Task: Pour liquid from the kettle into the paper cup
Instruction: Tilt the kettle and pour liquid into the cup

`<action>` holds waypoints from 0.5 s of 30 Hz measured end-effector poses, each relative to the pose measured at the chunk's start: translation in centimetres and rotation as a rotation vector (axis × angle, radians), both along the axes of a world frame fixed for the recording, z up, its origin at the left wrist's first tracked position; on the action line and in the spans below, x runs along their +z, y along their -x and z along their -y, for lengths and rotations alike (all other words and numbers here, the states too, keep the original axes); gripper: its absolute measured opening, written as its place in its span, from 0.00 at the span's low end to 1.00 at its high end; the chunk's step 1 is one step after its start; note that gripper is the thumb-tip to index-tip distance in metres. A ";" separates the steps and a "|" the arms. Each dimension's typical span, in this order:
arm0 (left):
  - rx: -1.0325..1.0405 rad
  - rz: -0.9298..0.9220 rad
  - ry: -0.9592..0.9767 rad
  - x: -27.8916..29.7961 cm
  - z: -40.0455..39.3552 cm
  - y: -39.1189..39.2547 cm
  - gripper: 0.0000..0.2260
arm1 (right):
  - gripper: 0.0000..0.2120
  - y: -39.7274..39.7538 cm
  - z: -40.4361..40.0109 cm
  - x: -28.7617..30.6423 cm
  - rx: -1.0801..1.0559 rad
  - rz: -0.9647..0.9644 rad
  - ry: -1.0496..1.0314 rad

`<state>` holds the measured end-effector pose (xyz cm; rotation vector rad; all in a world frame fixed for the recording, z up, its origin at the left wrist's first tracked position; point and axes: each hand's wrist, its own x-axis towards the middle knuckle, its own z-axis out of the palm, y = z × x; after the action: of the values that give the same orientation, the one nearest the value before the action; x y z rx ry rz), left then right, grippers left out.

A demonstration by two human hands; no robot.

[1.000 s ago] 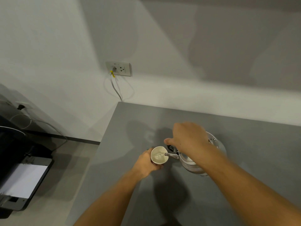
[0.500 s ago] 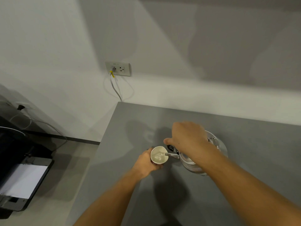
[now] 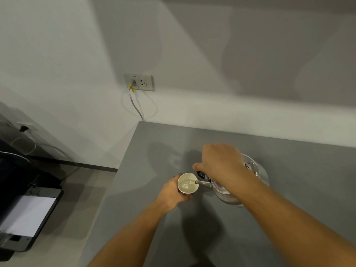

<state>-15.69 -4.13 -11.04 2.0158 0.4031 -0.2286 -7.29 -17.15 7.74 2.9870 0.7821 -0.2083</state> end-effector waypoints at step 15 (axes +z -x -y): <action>0.013 0.002 0.014 -0.4 0.0 -0.1 0.32 | 0.22 -0.1 -0.4 0.2 0.019 0.003 0.006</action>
<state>-15.63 -4.08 -11.47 1.9988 0.4120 -0.2211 -7.16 -16.75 7.91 2.9726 0.8080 -0.2042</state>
